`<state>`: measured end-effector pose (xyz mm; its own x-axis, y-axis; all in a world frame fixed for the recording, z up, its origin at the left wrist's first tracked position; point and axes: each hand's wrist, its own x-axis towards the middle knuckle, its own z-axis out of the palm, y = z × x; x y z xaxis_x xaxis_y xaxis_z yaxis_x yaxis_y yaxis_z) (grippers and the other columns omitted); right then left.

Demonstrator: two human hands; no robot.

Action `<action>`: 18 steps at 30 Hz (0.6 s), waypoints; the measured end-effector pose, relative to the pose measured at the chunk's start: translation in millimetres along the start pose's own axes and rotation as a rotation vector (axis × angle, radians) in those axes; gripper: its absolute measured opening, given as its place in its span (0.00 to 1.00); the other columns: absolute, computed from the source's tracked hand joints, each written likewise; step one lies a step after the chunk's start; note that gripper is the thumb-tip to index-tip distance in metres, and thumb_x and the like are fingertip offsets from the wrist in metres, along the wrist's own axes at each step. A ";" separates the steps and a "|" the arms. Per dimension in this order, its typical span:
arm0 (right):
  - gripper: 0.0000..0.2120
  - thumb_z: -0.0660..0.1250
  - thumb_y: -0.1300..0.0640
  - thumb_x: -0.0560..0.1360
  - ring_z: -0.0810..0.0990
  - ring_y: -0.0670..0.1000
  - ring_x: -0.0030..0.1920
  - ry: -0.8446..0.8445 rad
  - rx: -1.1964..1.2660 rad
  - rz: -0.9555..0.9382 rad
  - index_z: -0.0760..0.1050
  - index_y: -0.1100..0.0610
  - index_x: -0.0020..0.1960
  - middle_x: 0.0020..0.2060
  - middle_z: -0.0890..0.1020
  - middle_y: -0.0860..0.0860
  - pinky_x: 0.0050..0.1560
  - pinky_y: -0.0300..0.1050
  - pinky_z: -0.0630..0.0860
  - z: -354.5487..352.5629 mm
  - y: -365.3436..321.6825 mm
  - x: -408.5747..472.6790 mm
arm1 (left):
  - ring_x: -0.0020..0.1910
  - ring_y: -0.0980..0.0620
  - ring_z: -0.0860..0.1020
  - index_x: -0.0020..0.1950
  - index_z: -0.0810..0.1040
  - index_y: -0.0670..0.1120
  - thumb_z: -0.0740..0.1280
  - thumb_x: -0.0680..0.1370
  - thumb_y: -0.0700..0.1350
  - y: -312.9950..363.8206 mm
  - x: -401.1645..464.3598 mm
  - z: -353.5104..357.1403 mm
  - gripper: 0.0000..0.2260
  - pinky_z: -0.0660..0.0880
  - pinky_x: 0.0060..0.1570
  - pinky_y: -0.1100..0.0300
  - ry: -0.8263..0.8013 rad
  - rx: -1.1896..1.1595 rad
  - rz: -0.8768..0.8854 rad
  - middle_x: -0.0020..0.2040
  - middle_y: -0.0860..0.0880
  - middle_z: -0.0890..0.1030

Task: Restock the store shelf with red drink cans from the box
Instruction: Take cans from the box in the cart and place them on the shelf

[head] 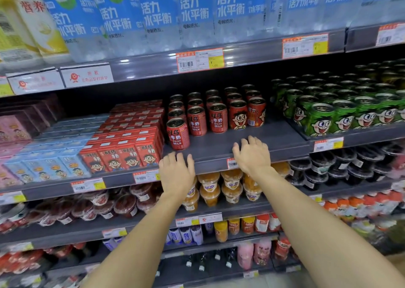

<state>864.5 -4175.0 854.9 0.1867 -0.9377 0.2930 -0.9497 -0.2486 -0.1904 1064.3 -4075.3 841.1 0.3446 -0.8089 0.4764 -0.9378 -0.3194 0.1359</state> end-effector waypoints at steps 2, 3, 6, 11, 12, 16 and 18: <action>0.26 0.49 0.45 0.83 0.70 0.59 0.69 -0.016 -0.008 -0.005 0.76 0.60 0.66 0.67 0.75 0.59 0.68 0.54 0.64 -2.5 -0.9 -2.2 | 0.44 0.38 0.77 0.44 0.80 0.38 0.54 0.80 0.52 1.7 0.7 -1.8 0.22 0.72 0.46 0.47 -0.048 0.003 -0.002 0.43 0.38 0.81; 0.26 0.48 0.45 0.83 0.70 0.59 0.69 -0.031 -0.017 -0.014 0.76 0.60 0.66 0.67 0.75 0.59 0.68 0.55 0.64 -4.8 -1.5 -3.7 | 0.44 0.38 0.78 0.44 0.80 0.38 0.53 0.80 0.52 2.2 0.9 -4.3 0.23 0.72 0.47 0.47 -0.072 0.006 0.004 0.44 0.38 0.81; 0.27 0.46 0.44 0.84 0.66 0.59 0.72 -0.088 -0.060 -0.050 0.73 0.59 0.70 0.70 0.72 0.60 0.72 0.55 0.59 -11.4 -5.4 -14.7 | 0.54 0.39 0.76 0.54 0.79 0.39 0.52 0.82 0.53 -0.1 1.6 -17.8 0.22 0.68 0.55 0.48 -0.186 0.058 0.033 0.53 0.39 0.80; 0.32 0.48 0.42 0.83 0.45 0.59 0.80 -0.200 0.061 -0.087 0.52 0.60 0.80 0.80 0.50 0.60 0.79 0.55 0.48 -19.7 -13.5 -55.0 | 0.76 0.42 0.57 0.76 0.57 0.39 0.59 0.79 0.48 -2.2 -16.8 -36.6 0.28 0.55 0.73 0.47 -0.377 0.092 0.095 0.76 0.39 0.60; 0.33 0.50 0.42 0.83 0.45 0.59 0.80 -0.203 0.071 -0.092 0.50 0.60 0.80 0.80 0.49 0.60 0.79 0.55 0.49 -22.1 -15.8 -65.0 | 0.78 0.42 0.52 0.78 0.53 0.39 0.59 0.79 0.49 0.0 -24.3 -40.8 0.31 0.54 0.75 0.47 -0.420 0.079 0.094 0.78 0.39 0.54; 0.31 0.56 0.43 0.81 0.57 0.60 0.77 -0.264 0.047 -0.102 0.58 0.61 0.77 0.77 0.59 0.61 0.74 0.56 0.61 -25.1 -22.0 -110.6 | 0.68 0.42 0.69 0.72 0.63 0.44 0.61 0.77 0.49 5.8 -62.4 -53.1 0.24 0.68 0.62 0.49 -0.380 0.074 0.204 0.71 0.42 0.69; 0.24 0.59 0.46 0.80 0.67 0.60 0.70 -0.309 0.020 -0.076 0.66 0.59 0.71 0.69 0.69 0.58 0.65 0.54 0.71 -22.8 -21.1 -138.9 | 0.61 0.43 0.74 0.69 0.66 0.45 0.60 0.77 0.48 6.9 -89.7 -57.5 0.21 0.70 0.54 0.51 -0.339 0.062 0.300 0.63 0.46 0.76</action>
<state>852.9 -4034.0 839.5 0.3275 -0.9448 0.0088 -0.9255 -0.3226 -0.1982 1024.5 -3976.6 849.3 0.0624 -0.9827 0.1744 -0.9975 -0.0672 -0.0219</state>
